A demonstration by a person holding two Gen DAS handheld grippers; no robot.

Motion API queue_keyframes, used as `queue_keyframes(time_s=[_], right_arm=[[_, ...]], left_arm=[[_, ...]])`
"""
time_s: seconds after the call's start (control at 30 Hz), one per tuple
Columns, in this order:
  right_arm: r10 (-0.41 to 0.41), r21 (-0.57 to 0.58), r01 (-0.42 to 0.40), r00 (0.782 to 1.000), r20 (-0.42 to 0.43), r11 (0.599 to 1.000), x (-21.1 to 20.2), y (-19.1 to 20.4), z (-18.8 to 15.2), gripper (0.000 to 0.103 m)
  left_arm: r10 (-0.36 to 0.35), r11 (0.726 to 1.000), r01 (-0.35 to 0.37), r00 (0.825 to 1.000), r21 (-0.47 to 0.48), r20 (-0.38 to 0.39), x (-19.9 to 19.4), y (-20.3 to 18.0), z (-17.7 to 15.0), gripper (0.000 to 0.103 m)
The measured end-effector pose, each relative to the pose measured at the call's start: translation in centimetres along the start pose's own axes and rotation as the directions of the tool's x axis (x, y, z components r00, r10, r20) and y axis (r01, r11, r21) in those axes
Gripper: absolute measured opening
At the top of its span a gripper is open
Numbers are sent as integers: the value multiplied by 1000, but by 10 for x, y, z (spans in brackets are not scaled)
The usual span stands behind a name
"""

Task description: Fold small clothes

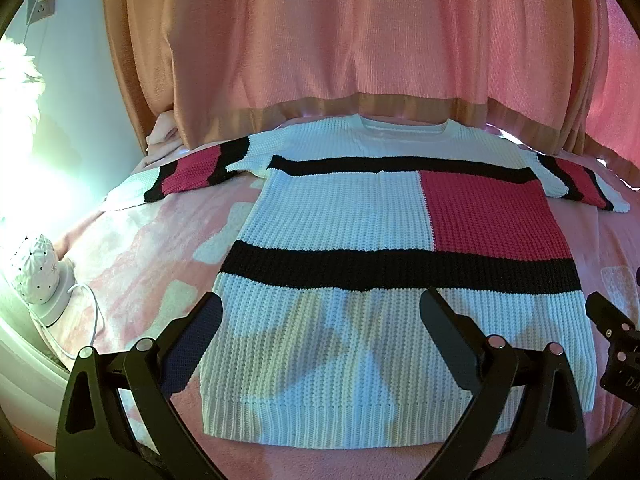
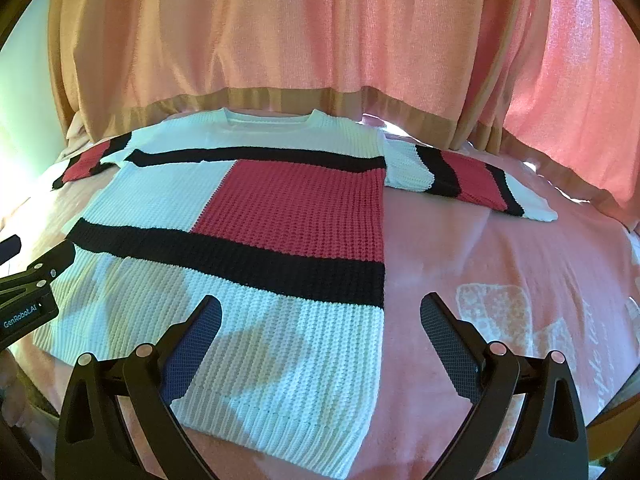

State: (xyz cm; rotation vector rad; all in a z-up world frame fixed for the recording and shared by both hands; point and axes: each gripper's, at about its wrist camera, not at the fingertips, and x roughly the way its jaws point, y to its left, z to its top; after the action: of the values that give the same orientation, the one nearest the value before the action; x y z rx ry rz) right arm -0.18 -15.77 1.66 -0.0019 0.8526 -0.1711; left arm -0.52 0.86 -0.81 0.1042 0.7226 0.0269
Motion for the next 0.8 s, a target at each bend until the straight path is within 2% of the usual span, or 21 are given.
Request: queue_keyframes(time_s=[0.63,0.67,0.77,0.8], right_arm=[[2,1,-2,1000,-2,1000,-1,2,1,98],[8,7,-8,1000,-7,1000,1,0,2,98],[101,82,-96,994,-52,992,5,-14,11,98],[105,109,-99,993,-47,989,3,-23,18,98]], left_arm=[[2,1000,-2,1000,-3,-1,0,-2,0,97],[2,1000,-2,1000,-5,-4,0,-1,0,97],[-15,1000,15,1000,-12,-19,1,2,3,97],[-31,999,30,999,-21,-30,1,4,6,97]])
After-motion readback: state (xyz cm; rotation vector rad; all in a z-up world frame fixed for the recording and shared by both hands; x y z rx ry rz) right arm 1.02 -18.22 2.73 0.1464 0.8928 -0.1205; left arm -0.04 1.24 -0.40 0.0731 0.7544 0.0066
